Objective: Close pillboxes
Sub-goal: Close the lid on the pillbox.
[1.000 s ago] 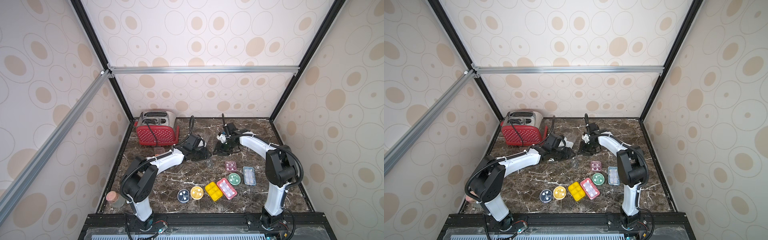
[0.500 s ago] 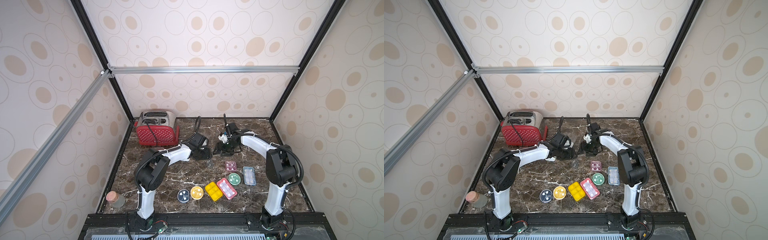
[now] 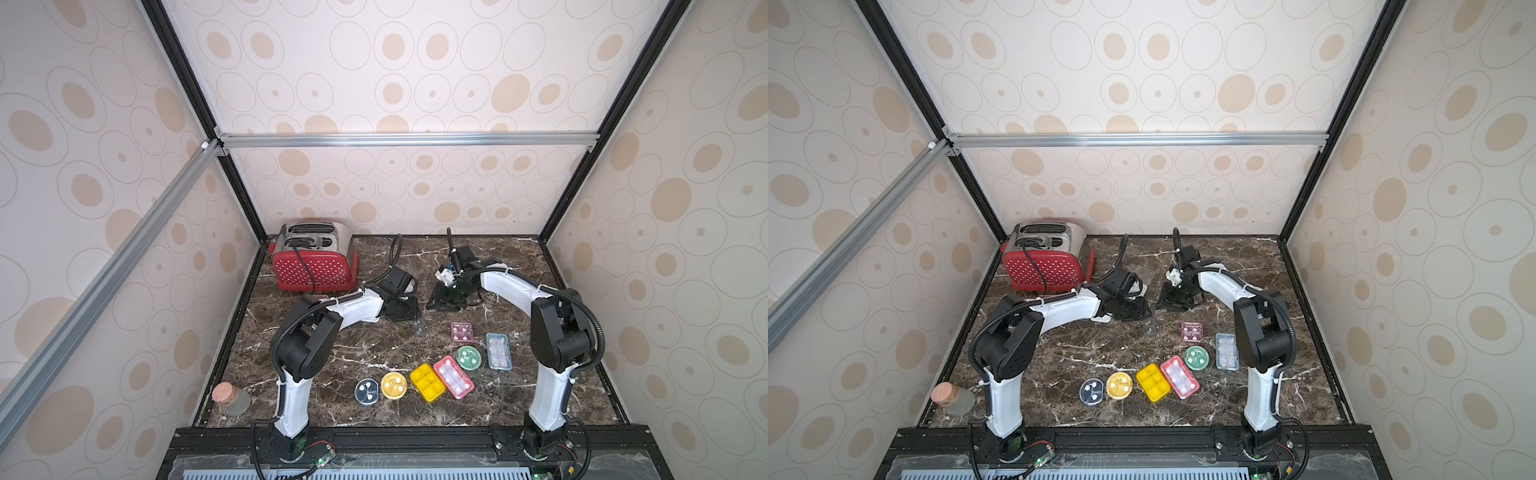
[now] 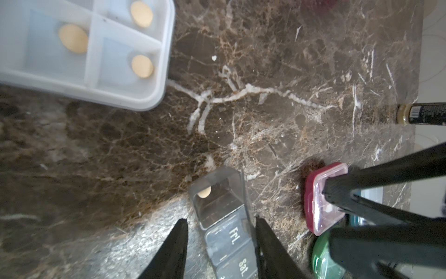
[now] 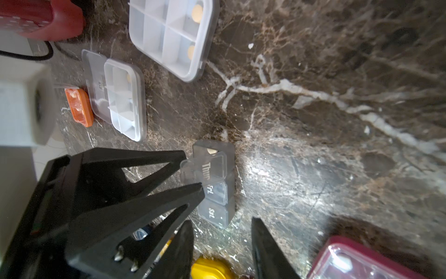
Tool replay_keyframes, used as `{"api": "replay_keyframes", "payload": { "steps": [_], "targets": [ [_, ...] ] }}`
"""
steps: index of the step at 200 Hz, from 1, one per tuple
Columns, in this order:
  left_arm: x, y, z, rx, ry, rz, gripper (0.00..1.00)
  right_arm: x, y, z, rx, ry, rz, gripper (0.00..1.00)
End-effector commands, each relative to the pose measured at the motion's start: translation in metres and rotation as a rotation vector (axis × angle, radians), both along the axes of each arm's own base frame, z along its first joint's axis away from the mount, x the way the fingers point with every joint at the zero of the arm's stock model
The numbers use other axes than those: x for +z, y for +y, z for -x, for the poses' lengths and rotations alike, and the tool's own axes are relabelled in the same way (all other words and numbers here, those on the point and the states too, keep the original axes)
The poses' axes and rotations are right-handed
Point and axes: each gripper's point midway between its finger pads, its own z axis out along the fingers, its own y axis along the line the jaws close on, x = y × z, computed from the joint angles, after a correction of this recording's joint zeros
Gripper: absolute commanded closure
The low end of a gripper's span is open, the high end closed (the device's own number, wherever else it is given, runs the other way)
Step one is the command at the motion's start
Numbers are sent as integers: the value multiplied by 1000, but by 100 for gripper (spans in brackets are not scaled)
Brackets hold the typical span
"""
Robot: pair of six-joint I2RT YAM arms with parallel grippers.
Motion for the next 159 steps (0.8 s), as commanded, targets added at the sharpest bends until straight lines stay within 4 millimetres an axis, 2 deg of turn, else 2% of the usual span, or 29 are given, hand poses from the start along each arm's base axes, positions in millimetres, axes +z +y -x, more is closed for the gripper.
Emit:
{"api": "replay_keyframes", "payload": {
  "steps": [1,29,86,128,159],
  "targets": [
    [-2,0,-5,17,-3,4,58,-12,6,-2,4,31,-9,63],
    [-6,1,-6,30,2,16,64,-17,13,-6,15,31,-9,66],
    [-12,2,-2,37,14,24,69,-27,24,-7,30,46,-20,66],
    [-13,5,1,41,18,26,67,-33,29,-8,35,58,-23,65],
    [-2,2,0,32,1,49,65,-40,31,-8,36,73,-25,66]
  ]
}}
